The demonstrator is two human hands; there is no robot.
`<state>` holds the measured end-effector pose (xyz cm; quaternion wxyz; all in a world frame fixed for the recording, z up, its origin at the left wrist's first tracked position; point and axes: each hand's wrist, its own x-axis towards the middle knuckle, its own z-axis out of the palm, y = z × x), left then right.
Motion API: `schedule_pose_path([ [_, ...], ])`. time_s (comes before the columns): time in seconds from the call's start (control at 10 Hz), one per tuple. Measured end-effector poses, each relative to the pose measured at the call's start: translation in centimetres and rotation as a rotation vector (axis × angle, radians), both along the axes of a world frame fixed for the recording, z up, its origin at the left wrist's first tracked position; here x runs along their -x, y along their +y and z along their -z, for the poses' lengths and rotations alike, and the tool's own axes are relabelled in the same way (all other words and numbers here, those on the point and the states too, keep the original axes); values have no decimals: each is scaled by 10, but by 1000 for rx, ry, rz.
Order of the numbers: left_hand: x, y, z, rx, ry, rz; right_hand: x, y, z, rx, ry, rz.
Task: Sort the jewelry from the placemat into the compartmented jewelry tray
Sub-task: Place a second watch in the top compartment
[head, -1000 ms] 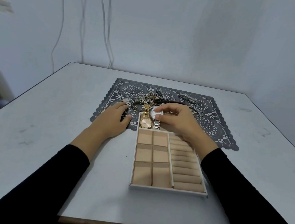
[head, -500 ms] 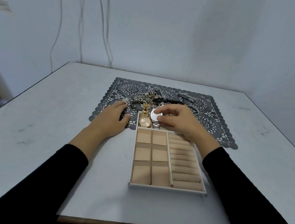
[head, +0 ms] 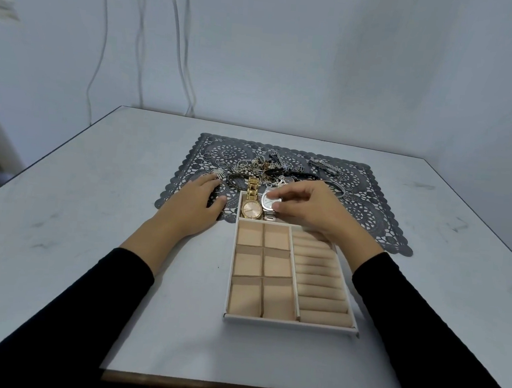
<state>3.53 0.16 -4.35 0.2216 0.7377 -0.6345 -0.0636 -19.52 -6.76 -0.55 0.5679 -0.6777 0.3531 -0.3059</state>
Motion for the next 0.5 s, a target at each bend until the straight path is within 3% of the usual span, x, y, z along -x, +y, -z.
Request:
schedule_pose_path([
  [0.5,-1,-1,1,-4,-12,2,1,5,-2,120,122,26],
])
